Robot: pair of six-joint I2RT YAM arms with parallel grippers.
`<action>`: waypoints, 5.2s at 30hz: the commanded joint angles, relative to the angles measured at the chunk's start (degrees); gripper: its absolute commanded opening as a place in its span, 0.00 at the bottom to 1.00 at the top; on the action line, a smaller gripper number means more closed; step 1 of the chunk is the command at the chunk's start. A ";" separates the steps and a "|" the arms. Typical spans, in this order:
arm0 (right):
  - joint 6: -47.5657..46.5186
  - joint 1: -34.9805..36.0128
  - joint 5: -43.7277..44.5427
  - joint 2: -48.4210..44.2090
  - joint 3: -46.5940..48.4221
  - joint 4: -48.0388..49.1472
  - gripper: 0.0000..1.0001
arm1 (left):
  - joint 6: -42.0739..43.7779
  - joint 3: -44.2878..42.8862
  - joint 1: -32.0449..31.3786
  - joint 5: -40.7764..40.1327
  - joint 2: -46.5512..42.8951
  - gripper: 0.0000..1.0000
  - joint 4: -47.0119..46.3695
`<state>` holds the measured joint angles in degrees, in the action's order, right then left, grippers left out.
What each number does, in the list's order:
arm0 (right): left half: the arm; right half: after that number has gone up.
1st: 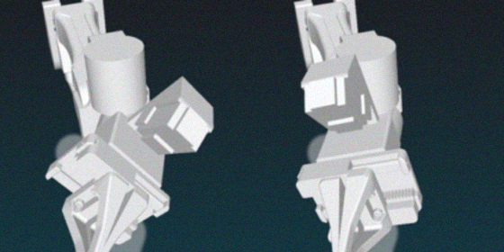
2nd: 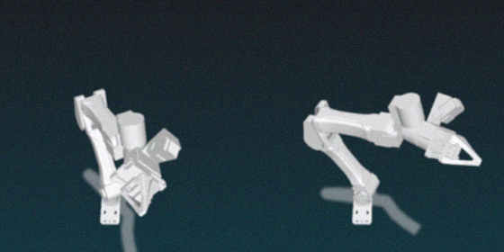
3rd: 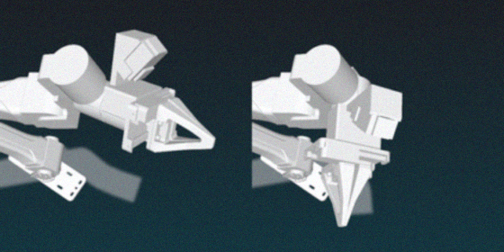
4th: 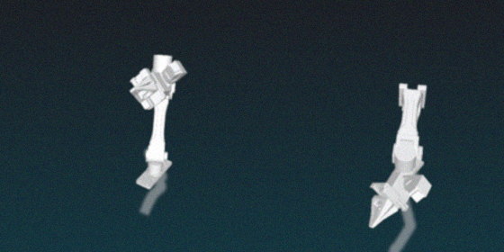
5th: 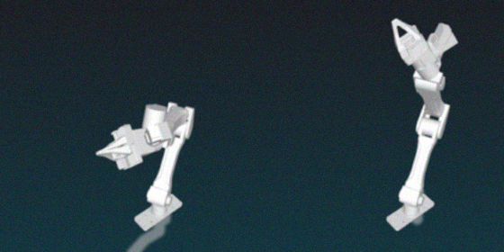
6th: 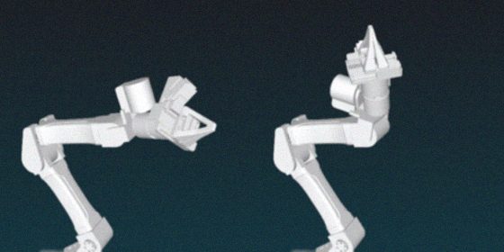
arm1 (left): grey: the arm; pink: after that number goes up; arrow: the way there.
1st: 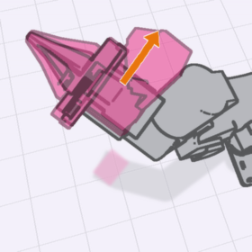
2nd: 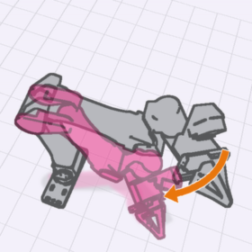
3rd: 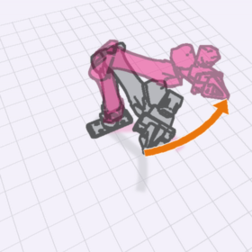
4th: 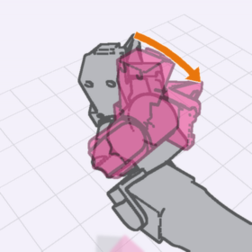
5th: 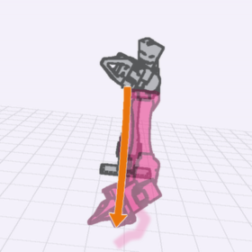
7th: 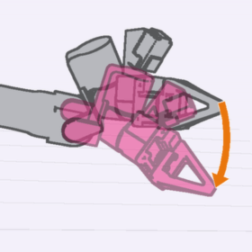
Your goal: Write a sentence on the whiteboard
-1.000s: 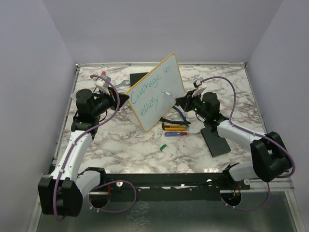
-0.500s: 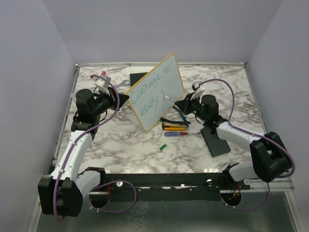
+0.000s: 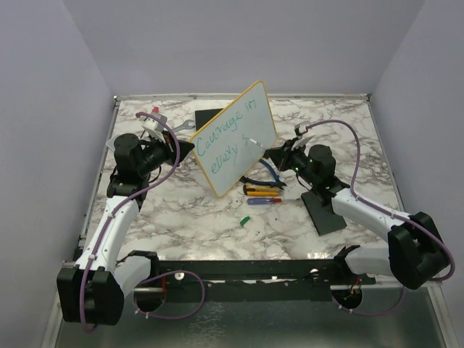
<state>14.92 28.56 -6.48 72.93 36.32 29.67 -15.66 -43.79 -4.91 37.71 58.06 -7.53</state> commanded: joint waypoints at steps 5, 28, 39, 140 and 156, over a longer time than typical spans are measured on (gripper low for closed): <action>-1.99 0.26 1.32 3.27 4.67 -1.02 0.01 | 0.83 0.37 -0.28 0.70 -0.85 0.00 -0.53; -2.10 -0.19 4.51 8.29 7.45 0.29 0.01 | 0.96 0.37 -0.30 0.73 -0.67 0.00 -0.53; -2.53 -0.84 4.11 5.98 6.51 0.45 0.01 | 0.95 0.37 -0.29 0.69 -0.91 0.00 -0.58; -6.30 -0.88 8.28 9.90 9.32 -0.31 0.01 | 0.93 0.28 -0.56 0.78 -0.98 0.00 -0.56; -7.73 -0.87 2.31 8.45 7.88 0.67 0.01 | 0.91 0.28 -0.55 0.80 -0.93 0.00 -0.58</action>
<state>7.90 27.66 -1.15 82.21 44.03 29.08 -15.68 -43.77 -5.06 37.71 57.95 -7.51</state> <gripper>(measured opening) 0.064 0.020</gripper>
